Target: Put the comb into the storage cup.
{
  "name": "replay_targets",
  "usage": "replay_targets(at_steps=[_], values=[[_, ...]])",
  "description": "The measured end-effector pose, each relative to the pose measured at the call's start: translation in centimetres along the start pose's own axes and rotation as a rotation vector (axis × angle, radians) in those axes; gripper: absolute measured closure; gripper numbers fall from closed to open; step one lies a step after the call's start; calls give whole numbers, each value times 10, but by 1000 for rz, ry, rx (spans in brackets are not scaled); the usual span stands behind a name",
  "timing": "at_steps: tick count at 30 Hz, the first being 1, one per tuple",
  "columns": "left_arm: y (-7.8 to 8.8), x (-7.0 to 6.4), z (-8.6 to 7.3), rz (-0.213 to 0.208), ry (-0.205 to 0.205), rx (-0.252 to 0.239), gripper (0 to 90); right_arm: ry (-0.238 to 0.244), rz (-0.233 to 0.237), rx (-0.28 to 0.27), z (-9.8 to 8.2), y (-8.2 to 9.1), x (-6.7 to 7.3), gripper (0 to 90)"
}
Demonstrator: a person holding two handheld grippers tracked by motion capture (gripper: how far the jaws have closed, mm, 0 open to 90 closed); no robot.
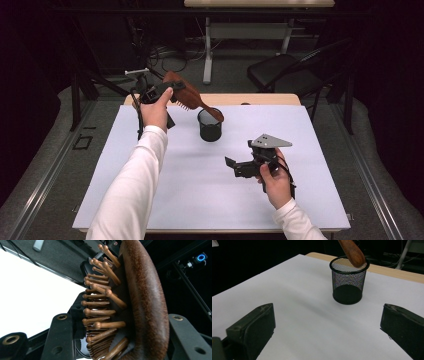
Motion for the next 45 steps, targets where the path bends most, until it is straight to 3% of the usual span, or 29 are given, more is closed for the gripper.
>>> replay_targets(at_steps=[13,26,45], values=[[3,8,6,29,1,-37,487,5,0,5,-1,-2,1,0],[-5,13,7,52,-2,-51,486,1,1,11,-2,-2,0,0],[-21,17,1,107,-49,-47,486,-4,3,13,-4,-3,-1,0]])
Point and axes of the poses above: each handheld gripper's, and its own axes: y roughly backward along the jaws, z roughly out of its top, x roughly to its left, the point moved 8 cm from there along -y, roughly forward along the jaws, and after that the axes turned 4 degrees about x, right-handed, at the moved point
